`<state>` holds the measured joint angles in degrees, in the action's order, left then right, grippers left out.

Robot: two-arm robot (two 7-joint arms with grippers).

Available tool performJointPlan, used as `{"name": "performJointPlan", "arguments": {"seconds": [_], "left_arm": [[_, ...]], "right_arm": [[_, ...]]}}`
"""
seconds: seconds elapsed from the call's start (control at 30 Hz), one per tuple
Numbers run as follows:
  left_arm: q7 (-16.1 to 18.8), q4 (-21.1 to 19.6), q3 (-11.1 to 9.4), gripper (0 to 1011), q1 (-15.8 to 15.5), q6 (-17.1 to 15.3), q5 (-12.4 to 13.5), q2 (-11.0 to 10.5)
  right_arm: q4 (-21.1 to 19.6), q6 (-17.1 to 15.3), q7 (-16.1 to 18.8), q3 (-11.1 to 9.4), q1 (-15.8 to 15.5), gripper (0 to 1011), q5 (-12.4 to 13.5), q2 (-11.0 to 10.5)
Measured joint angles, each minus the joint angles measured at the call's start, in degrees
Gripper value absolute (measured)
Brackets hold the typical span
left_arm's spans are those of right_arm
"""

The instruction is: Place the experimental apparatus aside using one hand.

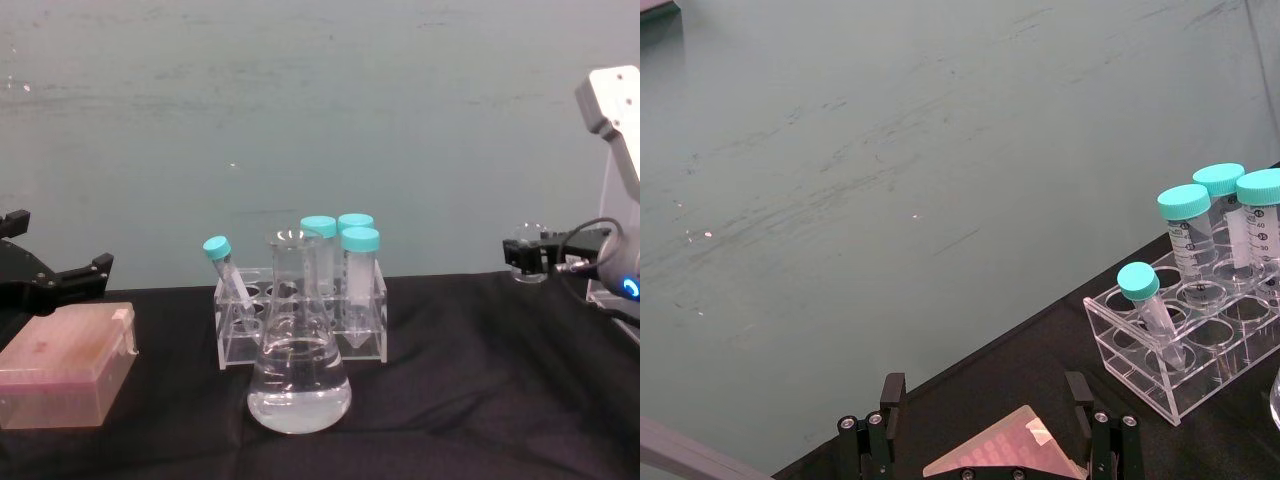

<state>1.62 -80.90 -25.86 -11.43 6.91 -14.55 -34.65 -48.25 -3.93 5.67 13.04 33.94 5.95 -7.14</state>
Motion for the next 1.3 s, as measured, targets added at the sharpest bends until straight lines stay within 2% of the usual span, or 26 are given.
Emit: {"name": "performJointPlan", "arguments": {"seconds": [0.53,1.3], "left_arm": [[0.0,0.0,0.0,1000,0.0,0.0,0.0,0.0],[0.0,0.0,0.0,1000,0.0,0.0,0.0,0.0]], "right_arm": [[3.2,-0.4,-2.4,-2.1,1.0,463,-2.9,1.0],[7.2,0.6,-0.9,-4.3,2.6,463,-6.0,1.7]]}}
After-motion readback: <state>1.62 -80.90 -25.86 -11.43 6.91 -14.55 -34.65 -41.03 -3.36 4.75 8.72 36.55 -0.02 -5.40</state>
